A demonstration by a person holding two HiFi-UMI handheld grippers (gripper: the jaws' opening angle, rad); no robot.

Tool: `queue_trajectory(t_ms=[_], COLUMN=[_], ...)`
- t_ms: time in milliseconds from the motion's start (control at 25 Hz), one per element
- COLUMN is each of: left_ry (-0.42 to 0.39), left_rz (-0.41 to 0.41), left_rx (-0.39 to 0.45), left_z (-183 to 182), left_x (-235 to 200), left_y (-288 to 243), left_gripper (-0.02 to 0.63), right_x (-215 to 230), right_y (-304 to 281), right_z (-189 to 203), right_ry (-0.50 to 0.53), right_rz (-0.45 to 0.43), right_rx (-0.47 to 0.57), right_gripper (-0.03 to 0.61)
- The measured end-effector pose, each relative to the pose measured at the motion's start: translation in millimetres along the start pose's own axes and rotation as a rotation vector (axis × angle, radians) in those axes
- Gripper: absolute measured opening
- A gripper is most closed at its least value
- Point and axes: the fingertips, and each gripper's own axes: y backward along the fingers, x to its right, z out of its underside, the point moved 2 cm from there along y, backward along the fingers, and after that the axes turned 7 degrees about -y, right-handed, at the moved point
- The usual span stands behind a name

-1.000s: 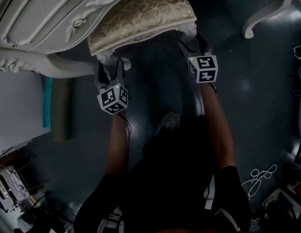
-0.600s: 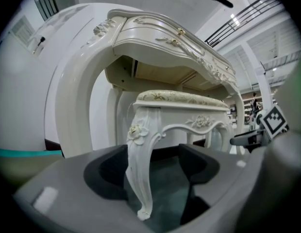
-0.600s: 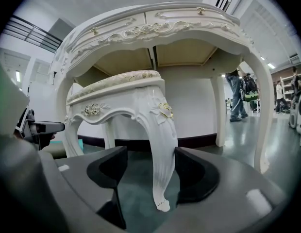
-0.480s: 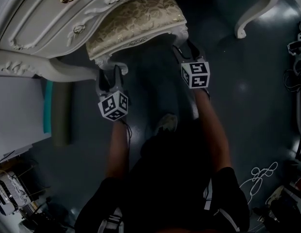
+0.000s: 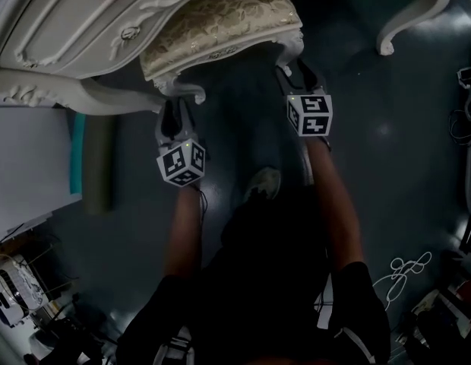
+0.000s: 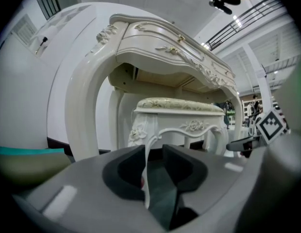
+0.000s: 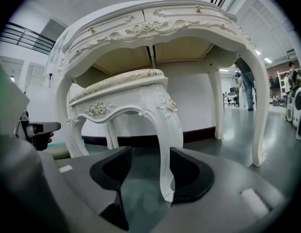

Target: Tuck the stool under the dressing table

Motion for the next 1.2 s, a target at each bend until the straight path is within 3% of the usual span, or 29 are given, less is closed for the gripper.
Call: queue_trajectory(t_ms=[240, 680, 1200], left_ry=[-0.028, -0.014, 0.042], left_rz=[-0.025, 0.002, -0.050], left_rx=[-0.049, -0.169, -0.253], left_z=[-7.9, -63.3, -161.9], left_x=[-0.5, -1.2, -20.3], left_y=[10.0, 52.4, 104.6], left_gripper=[0.012, 0.009, 0.008], right_x=[-8.8, -34.3, -88.8], right_y=[11.3, 51.1, 114.9], right_z=[2.1, -26.4, -87.6], right_ry=[-0.011, -0.080, -0.090], right_rz=[-0.014, -0.009, -0.029], right_rx=[-0.035, -0.182, -0.322], right_gripper=[0.245, 0.239, 0.225])
